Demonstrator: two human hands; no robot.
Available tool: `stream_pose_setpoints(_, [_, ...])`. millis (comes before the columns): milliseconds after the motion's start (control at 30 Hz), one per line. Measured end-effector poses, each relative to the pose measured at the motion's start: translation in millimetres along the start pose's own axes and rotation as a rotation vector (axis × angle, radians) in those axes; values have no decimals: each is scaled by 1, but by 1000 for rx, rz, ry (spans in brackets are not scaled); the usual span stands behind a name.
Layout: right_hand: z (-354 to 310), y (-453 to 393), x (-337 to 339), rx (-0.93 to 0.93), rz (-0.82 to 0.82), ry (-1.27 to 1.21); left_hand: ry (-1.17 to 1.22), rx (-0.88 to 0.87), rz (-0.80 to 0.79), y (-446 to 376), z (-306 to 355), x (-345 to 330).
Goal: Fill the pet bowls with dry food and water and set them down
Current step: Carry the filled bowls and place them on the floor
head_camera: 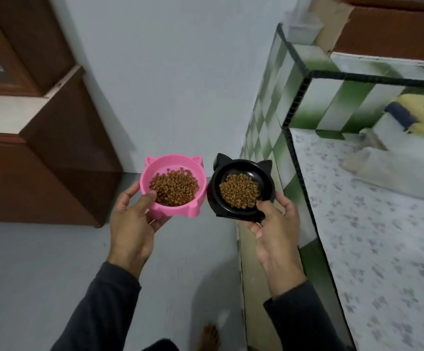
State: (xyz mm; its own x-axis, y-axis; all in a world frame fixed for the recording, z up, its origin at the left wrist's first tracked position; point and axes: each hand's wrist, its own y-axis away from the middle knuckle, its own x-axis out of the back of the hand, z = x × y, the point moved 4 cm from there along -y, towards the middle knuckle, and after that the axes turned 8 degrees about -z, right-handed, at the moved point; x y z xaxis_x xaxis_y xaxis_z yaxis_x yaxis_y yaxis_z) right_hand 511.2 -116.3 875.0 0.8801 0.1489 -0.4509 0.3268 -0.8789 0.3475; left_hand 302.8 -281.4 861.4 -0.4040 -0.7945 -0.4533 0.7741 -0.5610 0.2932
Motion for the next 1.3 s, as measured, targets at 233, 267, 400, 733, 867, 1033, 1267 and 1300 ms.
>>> stream_pose_setpoints(233, [4,-93,-40,-55,-20,23,20,36,84,-84,-3,-21])
stream_pose_setpoints(267, [6,-107,-45,-63,-17,24,22,46,91,-99,-5,-23])
stream_pose_setpoints(400, [18,-163,-66,-79,-3,38,16,74,102,-160,-9,-32])
stream_pose_setpoints(733, [51,-293,-133,-111,68,14,-52,115,86,-317,1,-48])
stream_pose_setpoints(867, [63,-341,-148,-140,96,19,-68,137,98,-365,-4,-55])
stream_pose_setpoints(1033, [78,-404,-158,-194,109,43,-61,157,120,-418,-25,-64])
stream_pose_setpoints(1267, [120,-490,-152,-273,118,103,-61,182,164,-489,-76,-60])
stream_pose_setpoints(1300, [128,-502,-150,-288,117,109,-61,194,173,-499,-87,-57])
